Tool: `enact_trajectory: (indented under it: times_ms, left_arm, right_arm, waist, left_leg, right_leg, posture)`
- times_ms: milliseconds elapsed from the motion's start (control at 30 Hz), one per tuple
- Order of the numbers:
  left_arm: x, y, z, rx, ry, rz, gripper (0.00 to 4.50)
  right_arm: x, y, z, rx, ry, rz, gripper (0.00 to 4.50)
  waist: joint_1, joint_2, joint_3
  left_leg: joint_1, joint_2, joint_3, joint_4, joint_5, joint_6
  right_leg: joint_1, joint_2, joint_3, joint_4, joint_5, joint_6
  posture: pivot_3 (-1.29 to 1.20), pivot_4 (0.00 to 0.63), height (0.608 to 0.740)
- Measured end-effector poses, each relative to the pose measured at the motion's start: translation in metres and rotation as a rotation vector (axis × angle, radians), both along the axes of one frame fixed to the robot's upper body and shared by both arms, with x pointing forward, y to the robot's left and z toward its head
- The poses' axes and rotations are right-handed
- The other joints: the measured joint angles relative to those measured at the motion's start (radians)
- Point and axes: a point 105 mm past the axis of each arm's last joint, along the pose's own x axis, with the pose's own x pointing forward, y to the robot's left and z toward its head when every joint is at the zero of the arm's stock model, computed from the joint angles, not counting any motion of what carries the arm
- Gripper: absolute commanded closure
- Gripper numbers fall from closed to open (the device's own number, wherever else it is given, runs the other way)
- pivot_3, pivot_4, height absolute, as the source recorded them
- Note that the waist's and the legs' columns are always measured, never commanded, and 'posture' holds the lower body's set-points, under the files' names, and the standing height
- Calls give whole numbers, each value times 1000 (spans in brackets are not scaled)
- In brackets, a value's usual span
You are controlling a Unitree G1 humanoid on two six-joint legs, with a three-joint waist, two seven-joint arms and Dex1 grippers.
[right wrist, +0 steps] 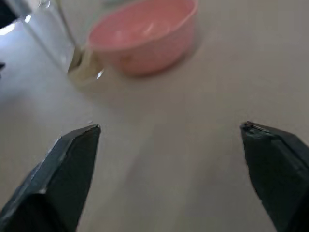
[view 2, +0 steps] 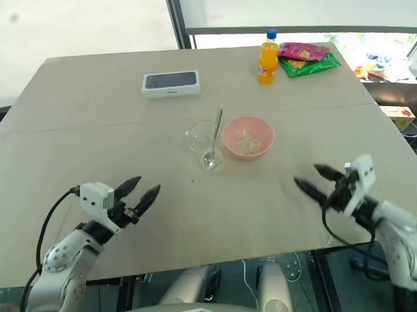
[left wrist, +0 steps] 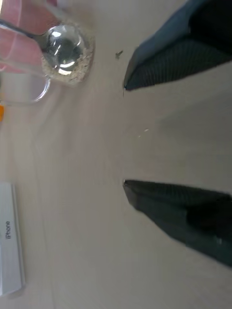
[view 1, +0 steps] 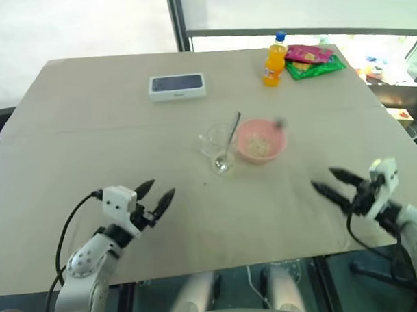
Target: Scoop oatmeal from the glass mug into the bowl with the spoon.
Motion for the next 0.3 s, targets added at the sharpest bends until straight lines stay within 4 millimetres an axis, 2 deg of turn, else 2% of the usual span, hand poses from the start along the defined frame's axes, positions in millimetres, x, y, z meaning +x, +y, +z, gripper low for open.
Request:
enact_trajectory:
  times_ms: [100,300]
  left_arm:
    - [-10,1,-9,35,42,20,45]
    - [-22,4,-9,88,82,13,45]
  right_arm:
    - [-10,-1,-16,-42,-7,35,0]
    - [-10,-6,-17,-58,-40,50,0]
  waist:
    - [0,-3,3]
    - [3,-4,3]
  left_leg:
    - [2,2,2,0,-1,1]
    - [1,3,2,1,-1,1]
  right_leg:
    - [2,0,0,-1,-4,0]
    - [1,0,-1,-1,1,0]
  posture:
    - [0,150,740]
    - [0,150,740]
